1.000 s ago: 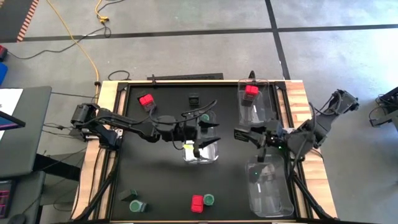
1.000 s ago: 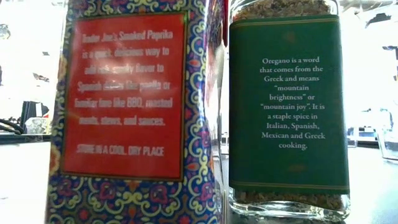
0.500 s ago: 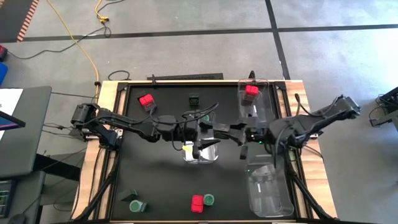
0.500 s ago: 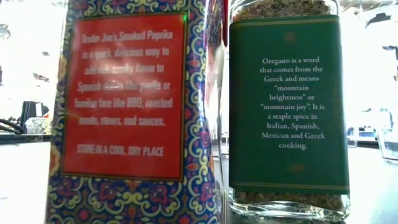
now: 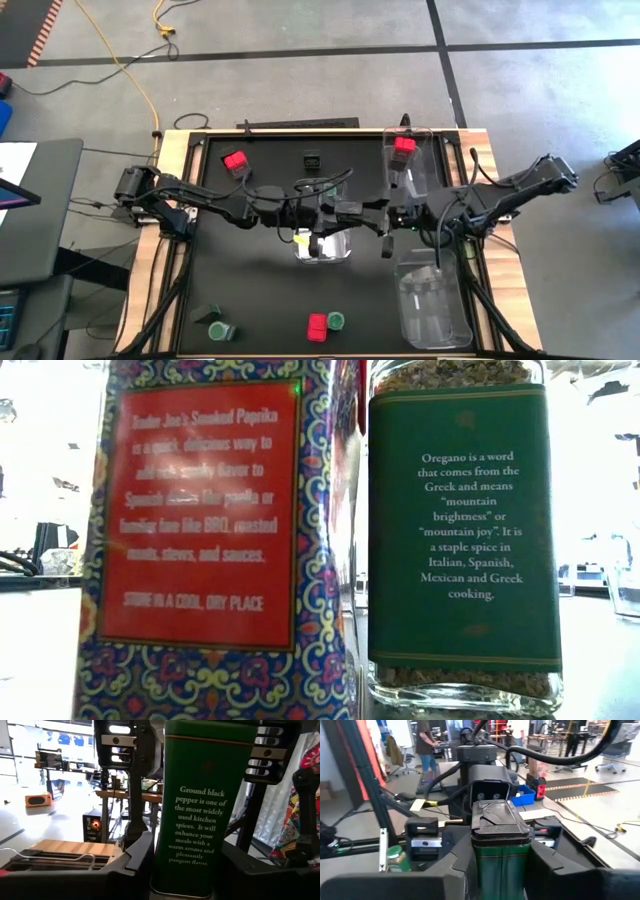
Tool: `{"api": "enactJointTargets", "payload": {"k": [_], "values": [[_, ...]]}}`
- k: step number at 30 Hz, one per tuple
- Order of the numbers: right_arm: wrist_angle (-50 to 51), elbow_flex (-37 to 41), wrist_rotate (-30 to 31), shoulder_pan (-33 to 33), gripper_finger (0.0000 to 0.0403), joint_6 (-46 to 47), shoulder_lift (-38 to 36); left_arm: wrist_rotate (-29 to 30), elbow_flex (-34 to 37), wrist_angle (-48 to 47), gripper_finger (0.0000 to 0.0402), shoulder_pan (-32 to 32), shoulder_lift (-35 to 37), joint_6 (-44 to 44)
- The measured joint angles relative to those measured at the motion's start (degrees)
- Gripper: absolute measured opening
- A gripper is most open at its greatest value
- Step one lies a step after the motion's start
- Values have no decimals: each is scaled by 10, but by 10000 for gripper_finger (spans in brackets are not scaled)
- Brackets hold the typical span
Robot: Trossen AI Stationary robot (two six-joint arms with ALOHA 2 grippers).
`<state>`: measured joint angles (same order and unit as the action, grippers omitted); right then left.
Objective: Sort spices by type
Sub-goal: Put the black seasoning can into the bottom transparent bin
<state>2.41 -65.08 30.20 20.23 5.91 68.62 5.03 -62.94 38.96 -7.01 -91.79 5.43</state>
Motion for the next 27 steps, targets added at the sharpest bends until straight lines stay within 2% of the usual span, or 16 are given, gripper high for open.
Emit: {"api": "enactJointTargets", "payload": {"k": [8, 16, 19, 27], "values": [[2, 0, 10, 0, 172, 0, 0, -15, 0, -1, 133, 5, 0, -10], [3, 0, 14, -2, 180, 3, 0, -17, 0, -2, 133, 8, 0, -8], [6, 0, 13, -8, 189, 34, -2, -15, 0, -5, 132, 8, 0, -7], [7, 0, 12, -15, 274, 45, -4, -10, -1, -19, 132, 8, 1, -7]]}}
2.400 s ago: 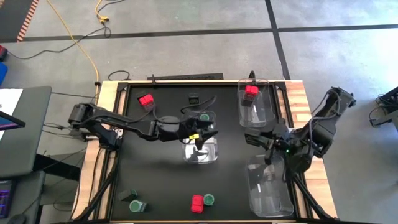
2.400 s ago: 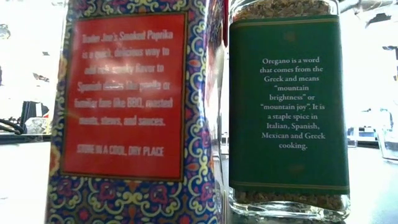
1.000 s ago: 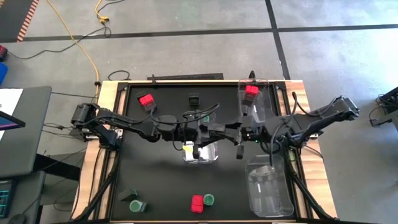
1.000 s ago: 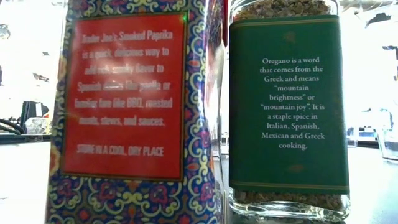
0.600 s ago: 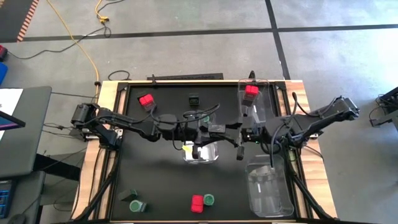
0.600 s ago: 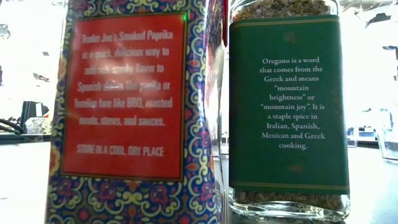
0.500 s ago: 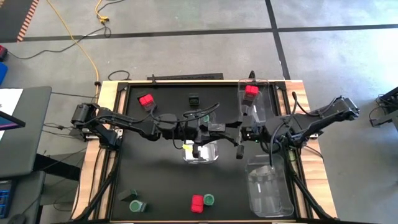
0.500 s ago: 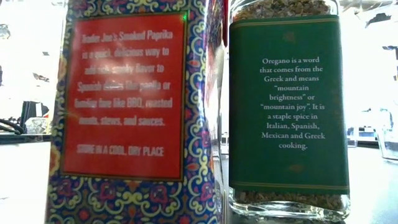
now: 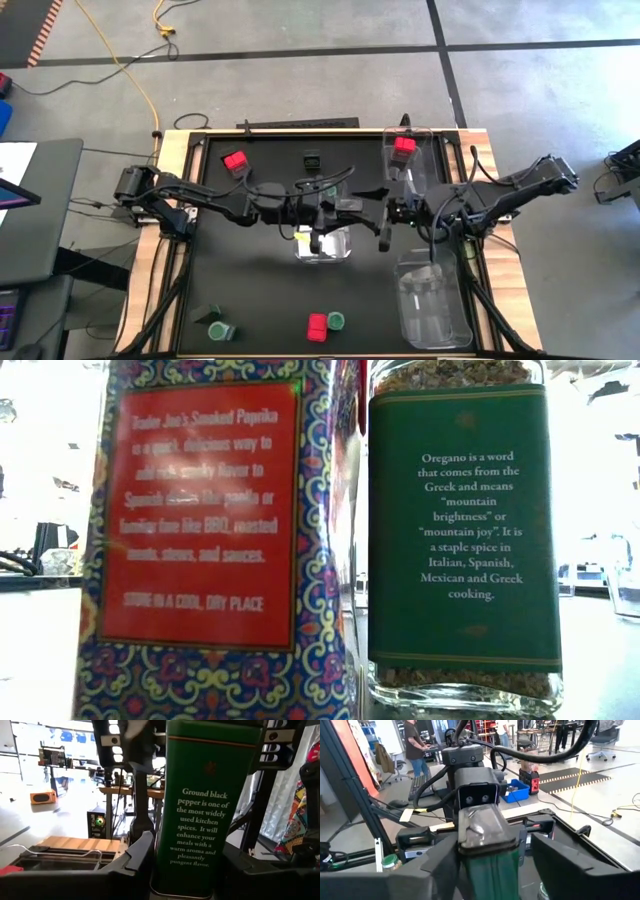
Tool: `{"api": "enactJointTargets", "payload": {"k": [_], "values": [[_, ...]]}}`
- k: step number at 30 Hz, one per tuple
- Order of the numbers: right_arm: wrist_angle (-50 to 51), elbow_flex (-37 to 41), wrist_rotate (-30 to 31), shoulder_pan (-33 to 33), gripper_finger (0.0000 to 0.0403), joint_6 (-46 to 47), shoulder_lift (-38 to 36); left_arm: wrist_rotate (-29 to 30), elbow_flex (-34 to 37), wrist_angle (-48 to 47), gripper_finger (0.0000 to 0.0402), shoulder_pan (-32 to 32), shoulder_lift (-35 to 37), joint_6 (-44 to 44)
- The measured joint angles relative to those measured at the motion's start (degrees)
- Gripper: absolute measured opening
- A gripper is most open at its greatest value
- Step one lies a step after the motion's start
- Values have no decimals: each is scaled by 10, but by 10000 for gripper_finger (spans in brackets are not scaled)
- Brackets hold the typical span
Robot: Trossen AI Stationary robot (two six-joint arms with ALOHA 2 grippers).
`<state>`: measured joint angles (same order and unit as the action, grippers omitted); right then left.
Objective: Sort spices by type
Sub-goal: Put the black seasoning can into the bottom transparent bin
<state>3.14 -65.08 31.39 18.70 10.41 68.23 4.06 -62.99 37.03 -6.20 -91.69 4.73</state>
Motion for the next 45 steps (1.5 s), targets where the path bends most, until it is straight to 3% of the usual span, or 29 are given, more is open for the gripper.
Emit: {"api": "enactJointTargets", "payload": {"k": [6, 11, 16, 25, 34, 39, 45], "values": [[-2, 0, 4, 17, 322, -55, -41, 7, 1, -65, 133, 7, 14, 1], [41, 0, 3, 42, 334, 15, -84, 12, 1, -154, 132, 14, 47, -20], [104, 0, 3, 53, 332, 21, -89, 17, 0, -262, 132, 18, 82, -33], [162, -7, -8, -3, 317, 43, 24, 52, 0, -403, 132, 24, 125, -51], [201, -134, -37, -49, 302, -50, 150, 54, 1, -514, 132, 37, 130, -62], [277, -196, -67, -71, 302, -54, 202, 54, 1, -519, 132, 37, 130, -80], [280, -219, -69, -87, 302, -60, 230, 54, 1, -522, 132, 36, 130, -96]]}}
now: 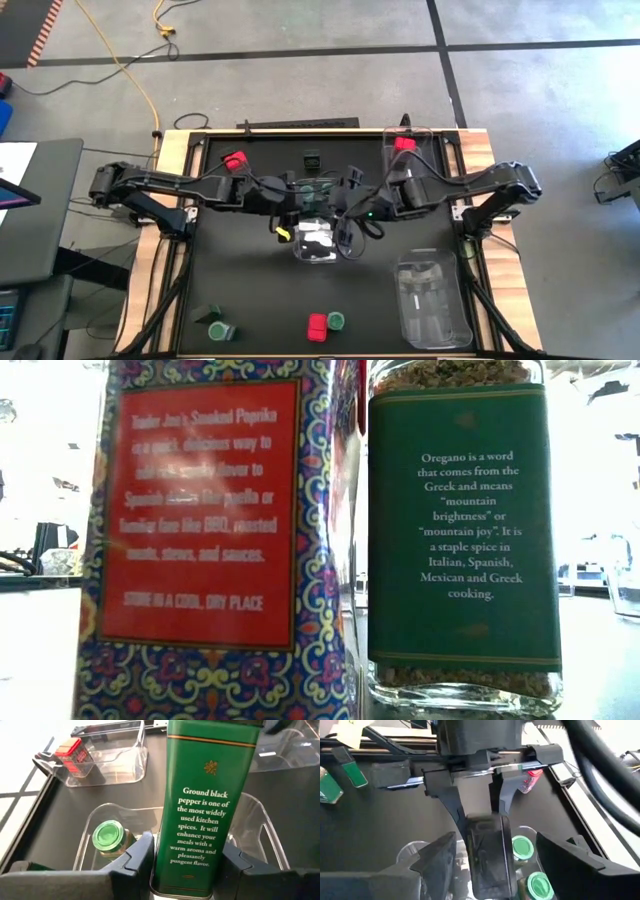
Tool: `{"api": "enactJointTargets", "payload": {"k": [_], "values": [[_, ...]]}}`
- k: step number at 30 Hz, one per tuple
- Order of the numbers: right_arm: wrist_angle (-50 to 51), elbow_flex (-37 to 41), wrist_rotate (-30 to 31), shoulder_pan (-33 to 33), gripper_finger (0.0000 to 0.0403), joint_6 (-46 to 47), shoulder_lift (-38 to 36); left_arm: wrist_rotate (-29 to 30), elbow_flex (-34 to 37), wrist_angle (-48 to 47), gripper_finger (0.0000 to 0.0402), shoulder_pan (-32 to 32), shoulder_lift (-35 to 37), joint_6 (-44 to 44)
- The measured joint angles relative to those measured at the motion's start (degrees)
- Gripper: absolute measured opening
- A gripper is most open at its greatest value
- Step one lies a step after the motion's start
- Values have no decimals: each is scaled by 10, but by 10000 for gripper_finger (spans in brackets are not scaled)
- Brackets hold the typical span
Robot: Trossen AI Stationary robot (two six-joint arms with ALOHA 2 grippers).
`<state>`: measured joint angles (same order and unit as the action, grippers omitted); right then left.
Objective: Sort spices by type
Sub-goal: Put the black seasoning can into the bottom transparent bin
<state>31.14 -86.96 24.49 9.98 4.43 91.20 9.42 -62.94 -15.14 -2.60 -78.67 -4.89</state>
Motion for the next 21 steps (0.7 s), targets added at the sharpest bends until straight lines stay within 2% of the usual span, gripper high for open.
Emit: {"api": "enactJointTargets", "payload": {"k": [5, 9, 14, 18, 21], "values": [[13, 1, -13, -4, 302, 0, -2, -4, 0, 1, 132, -5, 0, -20], [28, 1, -47, -8, 302, 0, -3, -9, 0, 8, 132, -5, 0, -26], [29, 1, -49, -12, 296, 0, 12, -33, 0, 24, 132, -5, 0, -27], [27, 1, -50, -11, 260, -3, 11, -32, 0, 19, 133, -5, 0, -25], [29, 1, -52, -10, 206, -4, 10, -29, 0, 18, 140, -5, 0, -24]]}}
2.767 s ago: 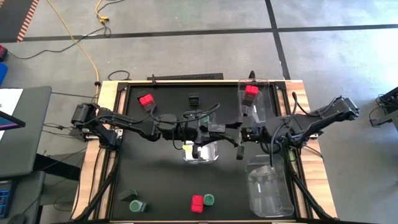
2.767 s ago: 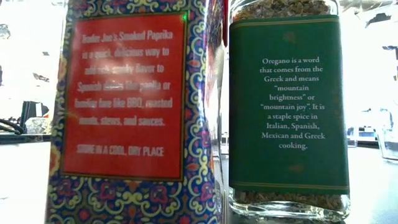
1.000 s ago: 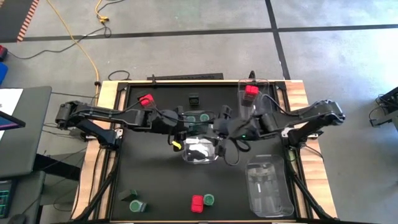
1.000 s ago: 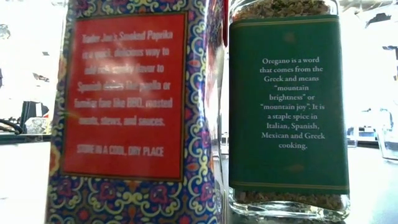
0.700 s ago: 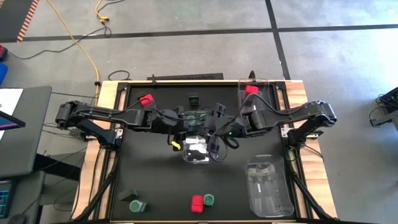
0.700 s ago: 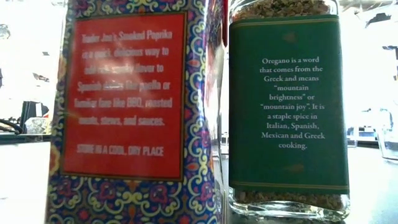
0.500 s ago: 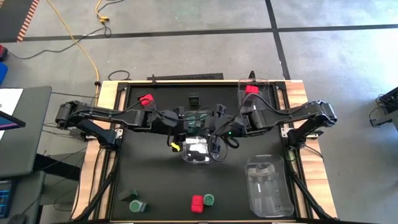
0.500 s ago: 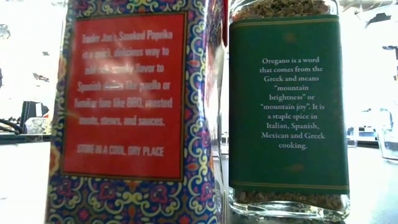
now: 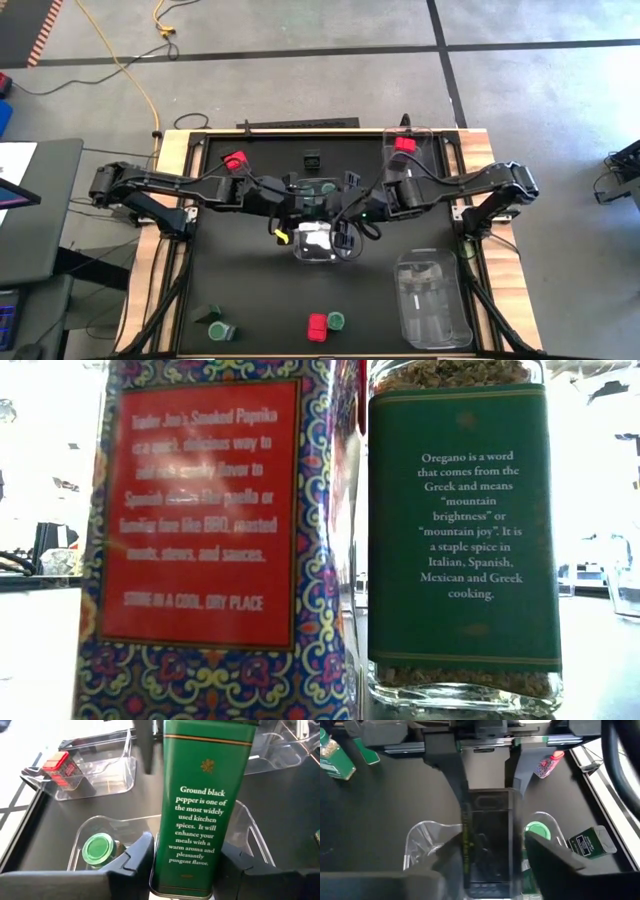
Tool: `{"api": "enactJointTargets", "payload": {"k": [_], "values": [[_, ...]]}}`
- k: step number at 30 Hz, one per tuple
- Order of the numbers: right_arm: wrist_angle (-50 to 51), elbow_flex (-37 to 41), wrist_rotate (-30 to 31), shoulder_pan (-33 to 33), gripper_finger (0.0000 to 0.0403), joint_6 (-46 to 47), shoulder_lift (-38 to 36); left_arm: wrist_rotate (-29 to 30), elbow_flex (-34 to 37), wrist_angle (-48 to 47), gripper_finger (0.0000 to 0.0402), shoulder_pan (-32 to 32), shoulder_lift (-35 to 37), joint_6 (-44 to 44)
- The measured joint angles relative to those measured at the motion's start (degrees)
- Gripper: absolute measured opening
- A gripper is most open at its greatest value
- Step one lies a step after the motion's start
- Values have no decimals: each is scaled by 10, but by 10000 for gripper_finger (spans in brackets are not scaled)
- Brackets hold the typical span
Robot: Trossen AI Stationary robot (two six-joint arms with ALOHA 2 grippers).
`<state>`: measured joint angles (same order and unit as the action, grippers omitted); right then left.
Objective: Sort spices by type
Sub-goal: Put the black seasoning can into the bottom transparent bin
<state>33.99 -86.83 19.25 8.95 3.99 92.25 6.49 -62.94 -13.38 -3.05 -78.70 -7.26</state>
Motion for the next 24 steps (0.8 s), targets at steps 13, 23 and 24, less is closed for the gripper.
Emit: {"api": "enactJointTargets", "payload": {"k": [13, 23, 24], "values": [[0, 0, -1, 0, 147, -2, -1, 2, 0, 0, 151, 0, 0, 41], [9, 0, 5, -1, 147, 2, -2, 16, 0, 18, 206, 1, 0, 75], [20, 0, 5, -1, 147, 6, -4, 16, 0, 18, 217, 1, 0, 85]]}}
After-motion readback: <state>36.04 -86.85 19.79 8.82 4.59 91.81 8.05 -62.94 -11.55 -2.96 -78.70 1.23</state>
